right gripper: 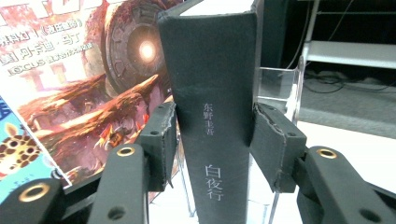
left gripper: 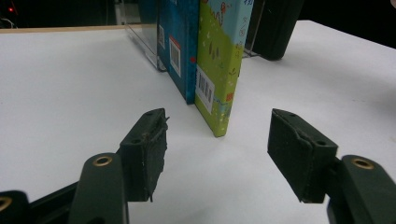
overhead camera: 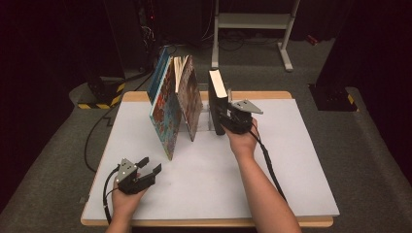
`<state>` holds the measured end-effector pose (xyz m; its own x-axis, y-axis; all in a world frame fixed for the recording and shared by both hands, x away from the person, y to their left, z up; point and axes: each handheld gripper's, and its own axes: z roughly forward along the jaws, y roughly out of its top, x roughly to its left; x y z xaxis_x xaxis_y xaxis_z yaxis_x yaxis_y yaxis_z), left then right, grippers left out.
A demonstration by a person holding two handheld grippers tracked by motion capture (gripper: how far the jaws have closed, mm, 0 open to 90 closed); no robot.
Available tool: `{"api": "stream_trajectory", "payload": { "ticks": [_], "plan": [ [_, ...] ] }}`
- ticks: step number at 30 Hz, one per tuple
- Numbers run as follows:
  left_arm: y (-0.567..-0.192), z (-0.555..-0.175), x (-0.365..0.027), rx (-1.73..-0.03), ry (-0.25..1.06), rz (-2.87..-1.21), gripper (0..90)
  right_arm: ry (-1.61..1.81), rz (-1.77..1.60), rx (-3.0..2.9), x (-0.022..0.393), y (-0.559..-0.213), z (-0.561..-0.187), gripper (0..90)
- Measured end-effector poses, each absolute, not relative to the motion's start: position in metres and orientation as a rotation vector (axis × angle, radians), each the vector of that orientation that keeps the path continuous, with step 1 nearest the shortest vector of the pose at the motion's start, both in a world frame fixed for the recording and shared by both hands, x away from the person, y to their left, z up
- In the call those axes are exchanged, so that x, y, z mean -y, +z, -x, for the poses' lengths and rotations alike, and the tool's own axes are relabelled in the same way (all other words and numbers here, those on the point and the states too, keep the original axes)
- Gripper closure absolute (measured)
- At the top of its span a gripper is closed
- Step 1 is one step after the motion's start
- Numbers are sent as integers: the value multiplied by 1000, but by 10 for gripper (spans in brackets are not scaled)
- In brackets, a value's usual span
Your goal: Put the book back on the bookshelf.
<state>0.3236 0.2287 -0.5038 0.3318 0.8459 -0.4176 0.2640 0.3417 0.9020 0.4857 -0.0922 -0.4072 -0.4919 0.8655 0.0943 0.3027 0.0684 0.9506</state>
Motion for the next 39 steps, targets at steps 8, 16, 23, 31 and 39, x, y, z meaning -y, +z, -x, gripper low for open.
{"api": "stream_trajectory", "payload": {
  "ticks": [8, 16, 23, 31, 39],
  "plan": [
    [-504, -323, -227, -1212, 533, -1208, 376, 1389, -1132, -1920, 100, -427, -486, 562],
    [-504, -324, -227, -1214, 534, -1211, 375, 1405, -1118, -1941, 99, -436, -484, 618],
    [-504, -323, -228, -1215, 534, -1205, 375, 1423, -1117, -1938, 88, -436, -485, 622],
    [-504, -323, -229, -1217, 532, -1200, 375, 1449, -1141, -1922, 84, -437, -490, 612],
    [-504, -323, -229, -1218, 530, -1198, 376, 1451, -1158, -1912, 83, -437, -497, 609]
  ]
}}
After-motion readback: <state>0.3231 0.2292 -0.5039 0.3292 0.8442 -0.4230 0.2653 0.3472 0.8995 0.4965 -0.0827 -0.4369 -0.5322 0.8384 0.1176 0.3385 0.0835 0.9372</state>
